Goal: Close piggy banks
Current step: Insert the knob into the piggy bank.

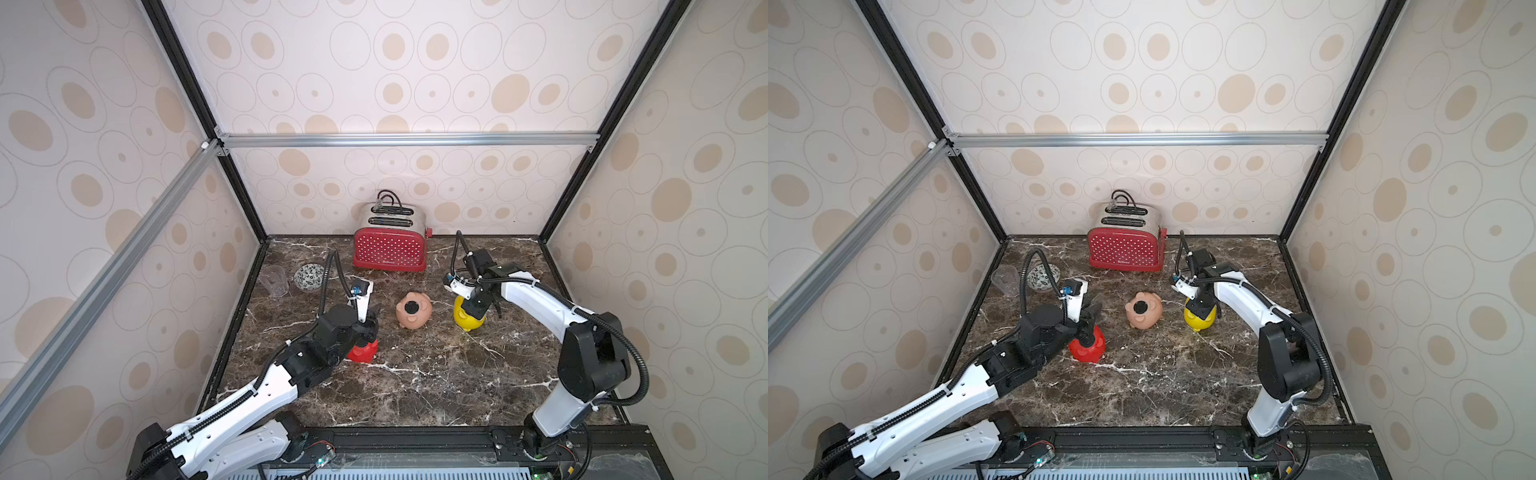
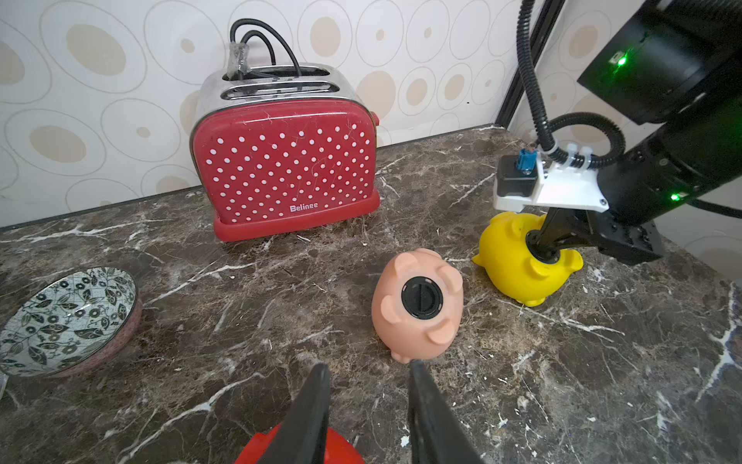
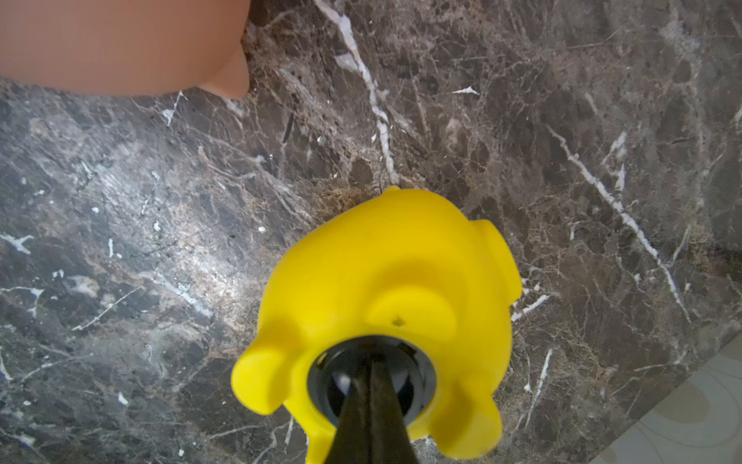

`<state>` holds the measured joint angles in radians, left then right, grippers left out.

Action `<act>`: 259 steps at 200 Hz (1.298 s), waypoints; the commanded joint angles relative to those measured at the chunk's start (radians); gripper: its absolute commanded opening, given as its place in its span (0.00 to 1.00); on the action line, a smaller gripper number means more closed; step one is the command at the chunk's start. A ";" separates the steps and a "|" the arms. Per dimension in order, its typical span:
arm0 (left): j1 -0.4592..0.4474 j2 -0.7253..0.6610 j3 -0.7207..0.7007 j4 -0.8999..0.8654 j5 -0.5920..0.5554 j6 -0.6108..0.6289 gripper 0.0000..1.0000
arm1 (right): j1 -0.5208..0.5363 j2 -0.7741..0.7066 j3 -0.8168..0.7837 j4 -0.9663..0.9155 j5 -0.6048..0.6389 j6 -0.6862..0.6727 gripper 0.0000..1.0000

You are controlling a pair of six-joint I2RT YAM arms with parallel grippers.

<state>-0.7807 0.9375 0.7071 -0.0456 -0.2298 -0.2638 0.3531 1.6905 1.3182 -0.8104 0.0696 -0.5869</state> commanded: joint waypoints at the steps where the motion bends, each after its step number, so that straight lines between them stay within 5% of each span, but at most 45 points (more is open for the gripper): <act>1: 0.006 -0.009 -0.001 -0.004 -0.003 0.015 0.34 | -0.004 0.000 -0.017 -0.006 -0.043 -0.010 0.00; 130: 0.006 -0.016 -0.002 -0.005 -0.001 0.015 0.34 | -0.012 0.060 0.085 -0.103 -0.040 -0.118 0.00; 259: 0.006 -0.019 -0.005 -0.005 -0.002 0.015 0.34 | -0.013 -0.006 0.066 -0.094 -0.039 -0.083 0.00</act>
<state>-0.7803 0.9348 0.7052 -0.0460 -0.2295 -0.2638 0.3454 1.7256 1.3891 -0.8783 0.0376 -0.6735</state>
